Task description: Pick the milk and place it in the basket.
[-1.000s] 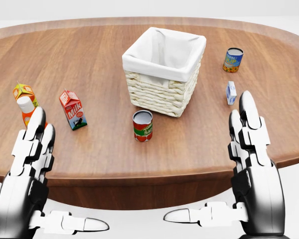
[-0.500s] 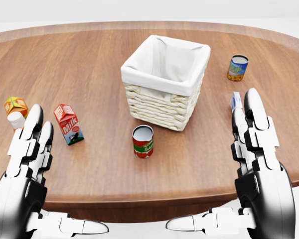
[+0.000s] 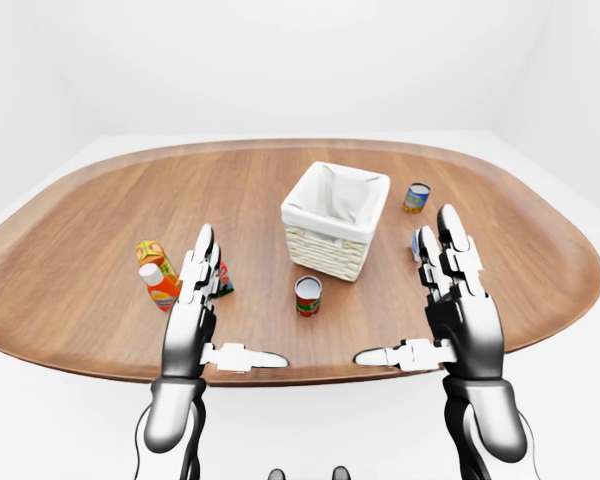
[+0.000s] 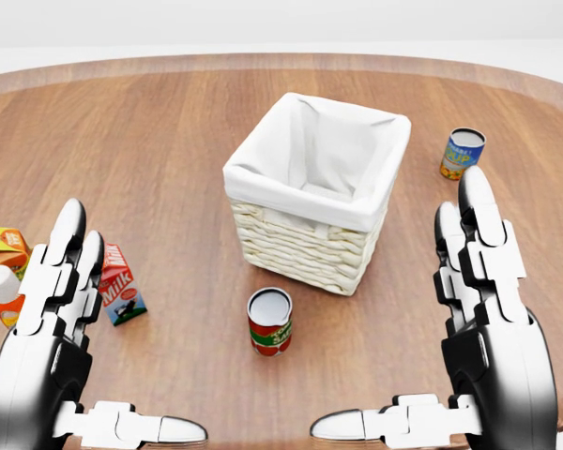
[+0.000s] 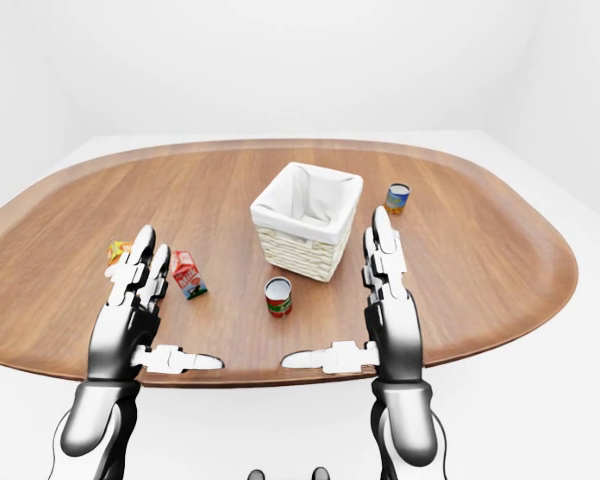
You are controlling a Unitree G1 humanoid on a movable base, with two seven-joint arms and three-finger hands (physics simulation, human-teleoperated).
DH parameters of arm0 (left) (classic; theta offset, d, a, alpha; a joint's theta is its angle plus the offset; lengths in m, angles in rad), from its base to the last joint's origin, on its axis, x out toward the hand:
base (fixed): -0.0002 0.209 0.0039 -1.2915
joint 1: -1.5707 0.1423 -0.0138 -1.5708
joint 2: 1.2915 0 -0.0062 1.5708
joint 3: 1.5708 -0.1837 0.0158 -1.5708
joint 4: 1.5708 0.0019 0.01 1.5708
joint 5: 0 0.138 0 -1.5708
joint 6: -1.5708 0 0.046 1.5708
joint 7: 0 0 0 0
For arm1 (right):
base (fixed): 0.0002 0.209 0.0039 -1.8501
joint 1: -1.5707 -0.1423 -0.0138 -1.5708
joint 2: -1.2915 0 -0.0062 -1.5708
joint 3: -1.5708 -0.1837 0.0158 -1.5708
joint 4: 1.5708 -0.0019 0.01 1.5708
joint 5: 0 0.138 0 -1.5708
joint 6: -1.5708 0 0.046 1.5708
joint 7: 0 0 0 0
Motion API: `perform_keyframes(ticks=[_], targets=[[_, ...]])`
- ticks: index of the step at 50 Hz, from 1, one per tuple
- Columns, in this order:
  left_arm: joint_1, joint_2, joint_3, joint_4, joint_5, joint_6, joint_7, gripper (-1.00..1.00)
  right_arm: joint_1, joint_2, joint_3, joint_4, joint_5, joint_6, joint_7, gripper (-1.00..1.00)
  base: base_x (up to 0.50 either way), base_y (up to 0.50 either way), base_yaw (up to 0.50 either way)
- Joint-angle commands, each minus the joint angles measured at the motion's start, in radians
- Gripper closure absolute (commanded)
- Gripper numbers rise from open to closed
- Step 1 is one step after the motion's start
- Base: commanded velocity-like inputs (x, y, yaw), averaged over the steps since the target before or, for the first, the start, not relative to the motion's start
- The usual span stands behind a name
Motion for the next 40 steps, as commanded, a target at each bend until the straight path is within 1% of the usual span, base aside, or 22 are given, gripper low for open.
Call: perform_keyframes(ticks=[1, 3, 4, 5, 11, 16, 20, 23, 28, 32, 38, 40], targets=[[-0.002, 0.001, 0.002, 0.01, -0.006, -0.005, -0.001, -1.0, 0.001, -0.001, 0.008, 0.01, -0.009, 0.0, -0.004, -1.0, 0.29, 0.0, 0.0], [-0.003, 0.001, 0.001, 0.013, -0.005, -0.006, -0.001, -1.0, 0.004, -0.002, 0.009, 0.006, -0.008, 0.0, -0.003, -1.0, 0.29, 0.0, 0.0], [-0.001, 0.0, -0.003, 0.005, 0.0, -0.001, 0.0, -1.0, 0.0, -0.002, 0.007, 0.009, -0.006, 0.0, -0.002, -1.0, 0.29, 0.0, 0.0], [0.001, 0.0, -0.005, 0.002, 0.001, -0.001, 0.0, -1.0, -0.002, -0.002, 0.004, 0.012, -0.004, 0.0, -0.002, -1.0, 0.28, 0.0, 0.0], [-0.002, 0.001, -0.014, -0.015, 0.009, 0.018, 0.003, -1.0, -0.007, 0.0, -0.007, 0.013, 0.0, 0.0, 0.001, -1.0, 0.28, 0.0, 0.0], [-0.003, 0.002, -0.017, -0.034, 0.01, 0.036, 0.004, -1.0, -0.002, 0.0, -0.001, 0.01, -0.005, 0.0, 0.002, -1.0, 0.28, 0.0, 0.0], [-0.001, 0.002, -0.027, -0.044, 0.017, 0.044, 0.006, -1.0, 0.0, 0.0, -0.005, 0.003, 0.004, 0.0, 0.007, -1.0, 0.29, 0.0, 0.0], [-0.004, 0.002, -0.029, -0.044, 0.018, 0.047, 0.009, -1.0, 0.0, 0.0, -0.008, 0.01, 0.014, 0.0, 0.011, -1.0, 0.29, 0.0, 0.0], [0.0, 0.003, -0.035, -0.04, 0.019, 0.042, 0.012, -1.0, 0.005, 0.0, -0.012, -0.001, 0.024, 0.0, 0.018, -1.0, 0.32, 0.0, 0.0], [0.005, 0.006, -0.042, -0.07, 0.023, 0.061, 0.012, -1.0, 0.006, 0.001, -0.012, -0.011, 0.016, 0.0, 0.016, -1.0, 0.4, 0.0, 0.0], [0.008, 0.006, -0.038, -0.062, 0.015, 0.049, 0.01, -1.0, 0.007, 0.0, 0.006, -0.011, 0.002, 0.0, 0.009, -1.0, 0.41, 0.0, 0.0], [0.008, 0.006, -0.041, -0.051, 0.016, 0.04, 0.011, -1.0, 0.009, -0.002, 0.008, -0.001, 0.003, 0.0, 0.009, -1.0, 0.41, 0.0, 0.0]])
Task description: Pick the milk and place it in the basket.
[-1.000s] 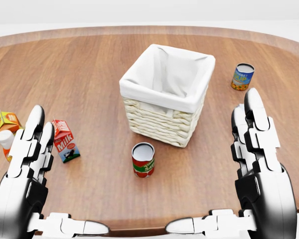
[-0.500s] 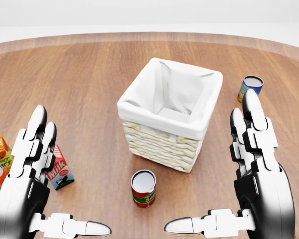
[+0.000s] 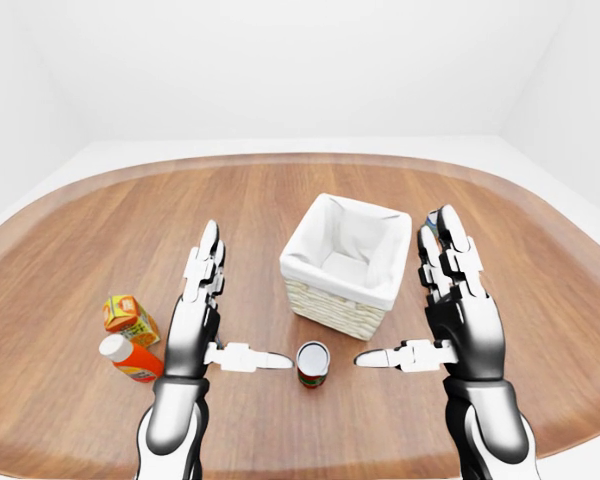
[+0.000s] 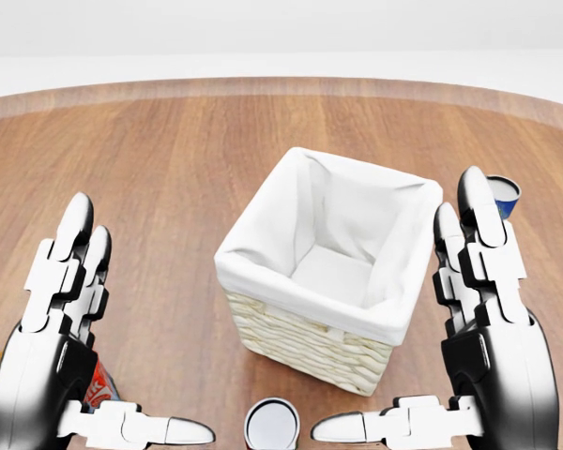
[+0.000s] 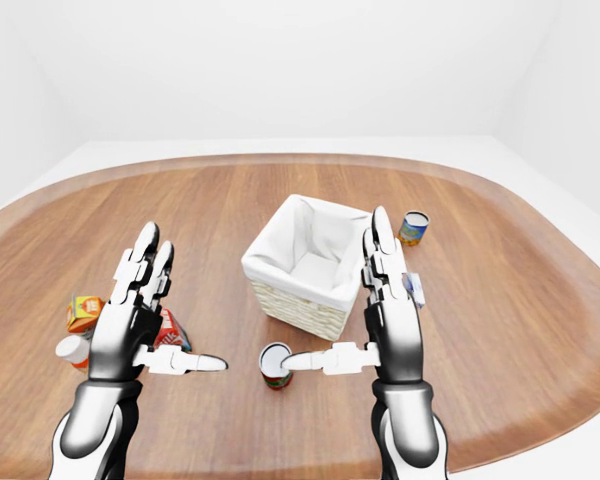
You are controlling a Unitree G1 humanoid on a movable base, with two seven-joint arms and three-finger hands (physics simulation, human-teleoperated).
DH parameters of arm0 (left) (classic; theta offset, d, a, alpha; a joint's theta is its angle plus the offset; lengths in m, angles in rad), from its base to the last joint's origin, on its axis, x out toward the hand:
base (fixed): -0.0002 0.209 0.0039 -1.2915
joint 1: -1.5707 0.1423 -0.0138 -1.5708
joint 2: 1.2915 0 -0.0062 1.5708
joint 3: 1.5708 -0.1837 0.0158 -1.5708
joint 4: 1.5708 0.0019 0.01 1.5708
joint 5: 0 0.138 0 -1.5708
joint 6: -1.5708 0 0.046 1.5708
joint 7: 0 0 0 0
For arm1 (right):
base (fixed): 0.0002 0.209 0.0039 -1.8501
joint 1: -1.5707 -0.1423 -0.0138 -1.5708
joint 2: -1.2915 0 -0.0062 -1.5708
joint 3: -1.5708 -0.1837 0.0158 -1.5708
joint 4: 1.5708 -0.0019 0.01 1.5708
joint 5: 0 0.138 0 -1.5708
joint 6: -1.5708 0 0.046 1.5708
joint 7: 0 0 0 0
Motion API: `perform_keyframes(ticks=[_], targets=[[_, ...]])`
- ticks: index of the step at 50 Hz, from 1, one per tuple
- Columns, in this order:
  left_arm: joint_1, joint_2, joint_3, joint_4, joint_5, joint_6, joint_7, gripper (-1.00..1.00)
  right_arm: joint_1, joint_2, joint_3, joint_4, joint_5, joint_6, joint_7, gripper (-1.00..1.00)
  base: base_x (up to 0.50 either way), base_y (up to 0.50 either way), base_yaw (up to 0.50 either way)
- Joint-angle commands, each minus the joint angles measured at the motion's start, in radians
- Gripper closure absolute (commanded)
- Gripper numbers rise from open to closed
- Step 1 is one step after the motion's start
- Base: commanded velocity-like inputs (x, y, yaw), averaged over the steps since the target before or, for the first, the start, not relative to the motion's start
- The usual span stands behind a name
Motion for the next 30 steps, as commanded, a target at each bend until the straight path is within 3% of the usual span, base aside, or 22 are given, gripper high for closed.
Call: perform_keyframes(ticks=[1, 11, 15, 21, 23, 24, 25, 26, 28, 30], targets=[[0.003, 0.001, -0.007, 0.006, -0.001, -0.008, 0.002, -1.0, 0.003, -0.003, 0.013, 0.01, -0.007, 0.0, -0.003, -1.0, 0.42, 0.0, 0.0], [-0.004, 0.003, -0.013, 0.037, 0.001, -0.022, 0.007, -1.0, 0.0, -0.005, 0.027, 0.045, -0.027, 0.0, -0.015, -1.0, 0.41, 0.0, 0.0], [-0.01, 0.002, -0.007, 0.049, -0.002, -0.023, 0.008, -1.0, 0.001, -0.006, 0.03, 0.058, -0.019, 0.0, -0.017, -1.0, 0.06, 0.0, 0.0], [-0.019, -0.001, 0.006, 0.046, -0.015, -0.012, 0.011, -1.0, 0.004, -0.009, 0.028, 0.052, -0.022, 0.0, -0.022, -1.0, 0.0, 0.0, 0.0], [-0.047, -0.009, 0.029, 0.066, -0.008, 0.01, 0.041, -1.0, 0.006, -0.009, 0.027, 0.055, -0.021, 0.0, -0.021, -1.0, 0.0, 0.0, 0.0], [-0.068, -0.014, 0.047, 0.073, -0.008, 0.041, 0.061, -1.0, 0.005, -0.008, 0.025, 0.057, -0.022, 0.0, -0.021, -1.0, 0.0, 0.0, 0.0], [-0.078, -0.011, 0.056, 0.083, -0.012, 0.041, 0.062, -1.0, 0.0, -0.008, 0.02, 0.063, -0.015, 0.0, -0.018, -1.0, 0.0, 0.0, 0.0], [-0.105, 0.001, 0.08, 0.125, 0.011, 0.012, 0.078, -1.0, -0.002, -0.007, 0.017, 0.065, -0.014, 0.0, -0.017, -1.0, 0.0, 0.0, 0.0], [-0.126, 0.016, 0.1, 0.138, 0.052, 0.001, 0.08, -1.0, -0.002, -0.005, 0.018, 0.062, -0.016, 0.0, -0.017, -1.0, 0.0, 0.0, 0.0], [-0.152, 0.032, 0.128, 0.125, 0.074, 0.031, 0.056, -1.0, 0.001, -0.004, 0.029, 0.055, -0.022, 0.0, -0.02, -1.0, 0.0, 0.0, 0.0]])
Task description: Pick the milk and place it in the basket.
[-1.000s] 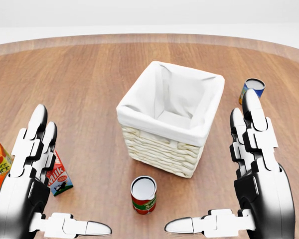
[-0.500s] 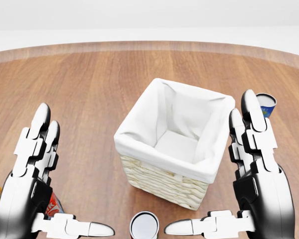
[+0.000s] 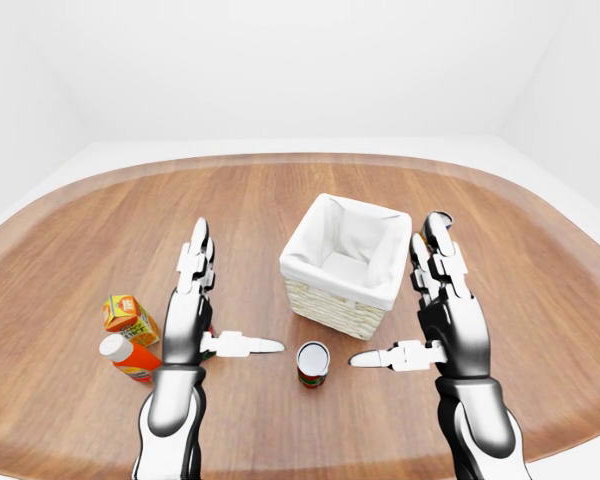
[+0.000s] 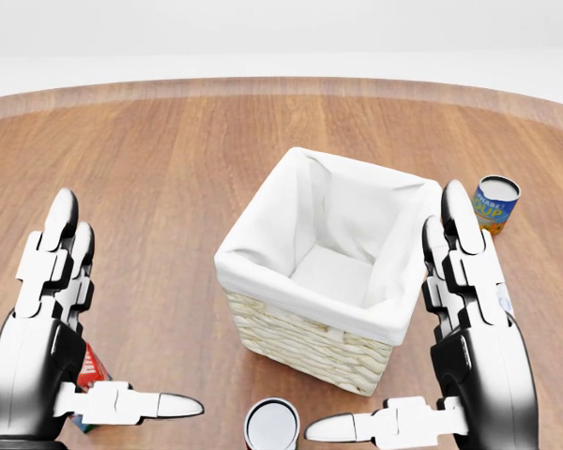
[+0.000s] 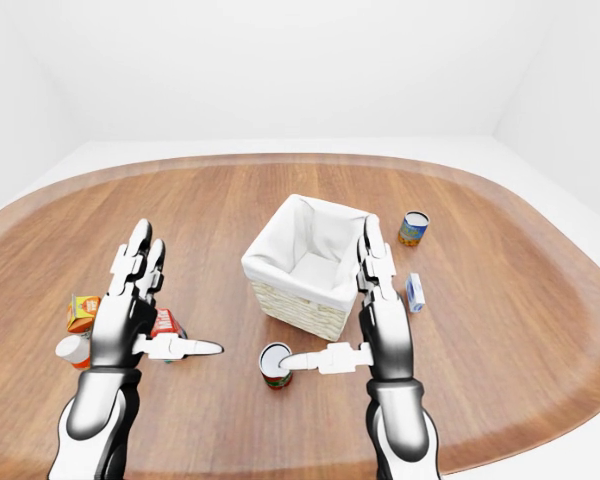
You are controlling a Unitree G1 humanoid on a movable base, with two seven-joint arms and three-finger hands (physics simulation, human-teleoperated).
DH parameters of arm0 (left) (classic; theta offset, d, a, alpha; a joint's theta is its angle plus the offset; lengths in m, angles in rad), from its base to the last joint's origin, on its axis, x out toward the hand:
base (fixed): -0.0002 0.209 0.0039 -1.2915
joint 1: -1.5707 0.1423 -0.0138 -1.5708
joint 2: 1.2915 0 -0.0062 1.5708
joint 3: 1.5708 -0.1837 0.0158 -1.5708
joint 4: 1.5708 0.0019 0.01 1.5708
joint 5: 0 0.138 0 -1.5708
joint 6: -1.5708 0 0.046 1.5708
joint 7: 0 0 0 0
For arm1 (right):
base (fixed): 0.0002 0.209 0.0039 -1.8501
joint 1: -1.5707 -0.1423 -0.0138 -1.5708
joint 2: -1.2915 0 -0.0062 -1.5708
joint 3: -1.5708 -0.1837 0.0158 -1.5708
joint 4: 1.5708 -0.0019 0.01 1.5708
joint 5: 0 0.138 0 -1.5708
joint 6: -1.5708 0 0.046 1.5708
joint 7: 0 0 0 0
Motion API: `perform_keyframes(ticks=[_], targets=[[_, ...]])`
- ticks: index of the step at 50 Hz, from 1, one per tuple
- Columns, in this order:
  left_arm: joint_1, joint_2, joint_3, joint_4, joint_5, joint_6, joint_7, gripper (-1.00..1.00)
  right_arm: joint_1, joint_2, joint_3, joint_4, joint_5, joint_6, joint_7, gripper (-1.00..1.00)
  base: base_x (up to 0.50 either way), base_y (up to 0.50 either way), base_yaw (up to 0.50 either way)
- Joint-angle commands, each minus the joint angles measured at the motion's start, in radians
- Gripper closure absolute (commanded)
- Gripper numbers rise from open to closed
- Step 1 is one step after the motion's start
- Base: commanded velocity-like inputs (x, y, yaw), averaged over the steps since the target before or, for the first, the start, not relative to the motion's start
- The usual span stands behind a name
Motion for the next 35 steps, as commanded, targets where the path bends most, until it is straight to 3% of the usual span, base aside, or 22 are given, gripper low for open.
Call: perform_keyframes(ticks=[1, 7, 11, 13, 16, 18, 21, 26, 31, 32, 35], targets=[[-0.11, 0.039, 0.105, 0.046, 0.077, 0.039, 0.001, -1.0, 0.003, 0.0, 0.013, 0.003, -0.009, 0.0, -0.004, -1.0, 0.0, 0.0, 0.0], [-0.136, 0.061, 0.156, 0.004, 0.215, 0.036, -0.038, -1.0, -0.008, -0.002, 0.006, 0.012, -0.007, 0.0, -0.006, -1.0, 0.0, 0.0, 0.0], [-0.138, 0.07, 0.163, -0.014, 0.246, 0.039, -0.121, -1.0, -0.009, 0.0, 0.002, 0.012, -0.004, 0.0, -0.003, -1.0, 0.0, 0.0, 0.0], [-0.152, 0.07, 0.173, 0.008, 0.285, 0.039, -0.109, -1.0, -0.011, 0.001, 0.0, 0.012, -0.001, 0.0, -0.001, -1.0, 0.0, 0.0, 0.0], [-0.154, 0.085, 0.174, 0.048, 0.367, 0.008, -0.105, -1.0, -0.014, 0.002, -0.001, 0.016, -0.006, 0.0, -0.002, -1.0, 0.0, 0.0, 0.0], [-0.135, 0.097, 0.177, 0.04, 0.358, -0.019, -0.169, -1.0, -0.013, 0.001, 0.0, 0.013, -0.013, 0.0, -0.003, -1.0, 0.0, 0.0, 0.0], [-0.129, 0.099, 0.209, 0.051, 0.371, -0.052, -0.195, -1.0, -0.015, 0.003, -0.002, 0.007, -0.01, 0.0, -0.003, -1.0, 0.0, 0.0, 0.0], [-0.128, 0.104, 0.247, 0.06, 0.411, -0.066, -0.207, -1.0, -0.016, 0.003, 0.0, 0.009, -0.021, 0.0, -0.008, -1.0, 0.0, 0.0, 0.0], [-0.106, 0.112, 0.269, 0.075, 0.467, -0.104, -0.225, -1.0, -0.015, 0.004, -0.003, -0.015, -0.019, 0.0, -0.006, -1.0, 0.0, 0.0, 0.0], [-0.093, 0.117, 0.272, 0.08, 0.481, -0.12, -0.238, -1.0, -0.022, 0.006, -0.005, -0.012, -0.019, 0.0, -0.008, -1.0, 0.0, 0.0, 0.0], [-0.088, 0.115, 0.286, 0.094, 0.507, -0.135, -0.26, -1.0, -0.021, 0.006, 0.005, -0.003, -0.027, 0.0, -0.013, -1.0, 0.0, 0.0, 0.0]])
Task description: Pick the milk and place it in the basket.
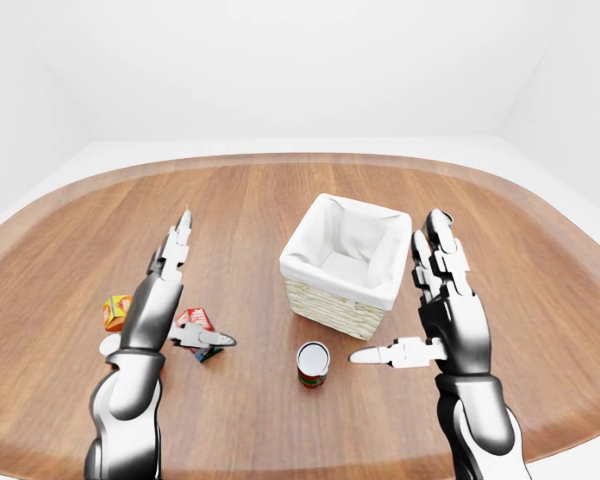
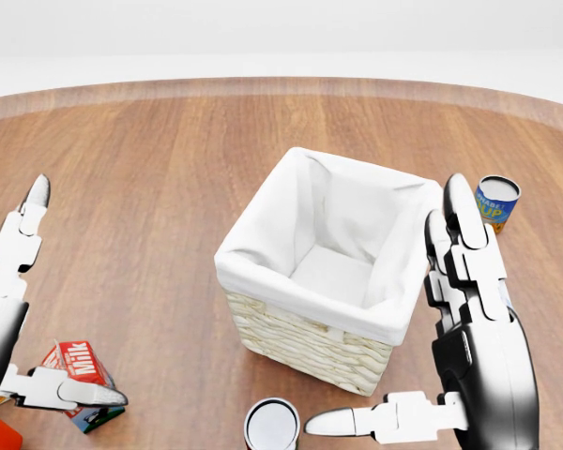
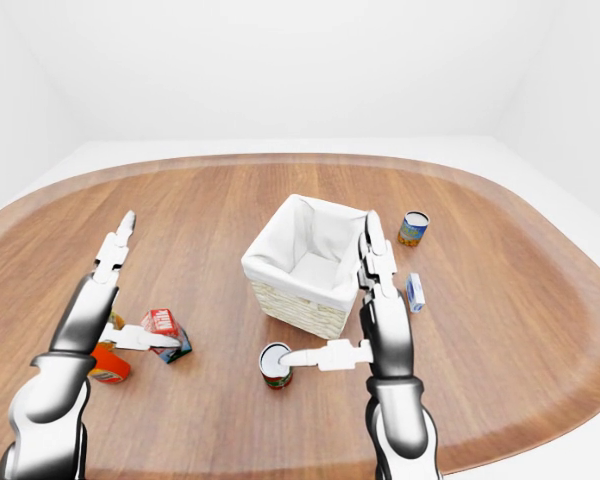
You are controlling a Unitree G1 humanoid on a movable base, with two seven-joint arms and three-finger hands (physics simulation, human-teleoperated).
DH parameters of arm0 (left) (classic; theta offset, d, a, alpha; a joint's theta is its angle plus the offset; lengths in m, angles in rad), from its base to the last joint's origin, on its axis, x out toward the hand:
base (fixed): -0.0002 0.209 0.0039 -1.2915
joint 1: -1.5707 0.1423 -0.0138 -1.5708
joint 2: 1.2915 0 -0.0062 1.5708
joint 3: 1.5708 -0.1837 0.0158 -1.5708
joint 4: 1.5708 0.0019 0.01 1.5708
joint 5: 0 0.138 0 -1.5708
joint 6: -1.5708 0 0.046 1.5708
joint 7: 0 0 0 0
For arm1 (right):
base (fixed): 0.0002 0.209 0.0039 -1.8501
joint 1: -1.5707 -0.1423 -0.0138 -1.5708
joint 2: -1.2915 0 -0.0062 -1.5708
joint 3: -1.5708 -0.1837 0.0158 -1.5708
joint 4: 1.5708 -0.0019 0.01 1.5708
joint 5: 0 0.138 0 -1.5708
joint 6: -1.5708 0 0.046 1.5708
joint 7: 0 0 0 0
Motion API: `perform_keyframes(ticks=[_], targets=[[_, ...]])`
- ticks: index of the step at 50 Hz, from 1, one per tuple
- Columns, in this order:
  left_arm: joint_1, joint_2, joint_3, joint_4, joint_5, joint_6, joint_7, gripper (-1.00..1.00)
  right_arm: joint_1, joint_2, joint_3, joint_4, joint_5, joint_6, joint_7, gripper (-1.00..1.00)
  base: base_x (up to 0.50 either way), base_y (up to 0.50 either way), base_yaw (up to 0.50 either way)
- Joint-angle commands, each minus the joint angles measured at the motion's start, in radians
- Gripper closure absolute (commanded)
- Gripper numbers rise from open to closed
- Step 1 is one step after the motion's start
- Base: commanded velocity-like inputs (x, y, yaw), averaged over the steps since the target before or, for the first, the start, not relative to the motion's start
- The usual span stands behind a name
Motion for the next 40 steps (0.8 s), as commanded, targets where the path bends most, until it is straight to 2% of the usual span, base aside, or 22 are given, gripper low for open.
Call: perform_keyframes(ticks=[1, 3, 4, 5, 11, 13, 22, 32, 40], targets=[[0.028, 0.011, 0.058, 0.037, 0.11, -0.067, -0.07, -1.0, -0.002, 0.001, 0.009, -0.006, -0.013, 0.0, -0.008, -1.0, 0.0, 0.0, 0.0], [0.039, 0.0, 0.058, 0.035, 0.089, -0.054, -0.103, -1.0, -0.002, -0.001, 0.006, -0.014, -0.013, 0.0, -0.007, -1.0, 0.0, 0.0, 0.0], [0.04, -0.003, 0.06, 0.04, 0.105, -0.049, -0.094, -1.0, -0.003, -0.001, 0.003, -0.02, -0.012, 0.0, -0.008, -1.0, 0.0, 0.0, 0.0], [0.033, 0.003, 0.063, 0.071, 0.127, -0.066, -0.062, -1.0, -0.004, -0.001, -0.006, -0.022, -0.002, 0.0, -0.004, -1.0, 0.0, 0.0, 0.0], [-0.012, 0.033, 0.066, 0.173, 0.142, -0.067, -0.019, -1.0, -0.009, 0.003, -0.01, -0.004, -0.007, 0.0, -0.004, -1.0, 0.0, 0.0, 0.0], [-0.02, 0.037, 0.064, 0.177, 0.139, -0.057, -0.021, -1.0, -0.008, 0.004, -0.009, -0.006, -0.007, 0.0, -0.004, -1.0, 0.0, 0.0, 0.0], [-0.038, 0.051, 0.049, 0.257, 0.134, -0.067, 0.023, -1.0, -0.008, 0.003, -0.004, 0.002, -0.012, 0.0, -0.008, -1.0, 0.0, 0.0, 0.0], [-0.109, 0.086, 0.027, 0.406, 0.12, -0.067, 0.081, -1.0, -0.006, 0.003, -0.001, 0.003, -0.015, 0.0, -0.01, -1.0, 0.0, 0.0, 0.0], [-0.156, 0.112, -0.005, 0.561, 0.127, -0.067, 0.16, -1.0, -0.01, 0.004, 0.0, 0.016, -0.016, 0.0, -0.013, -1.0, 0.0, 0.0, 0.0]])
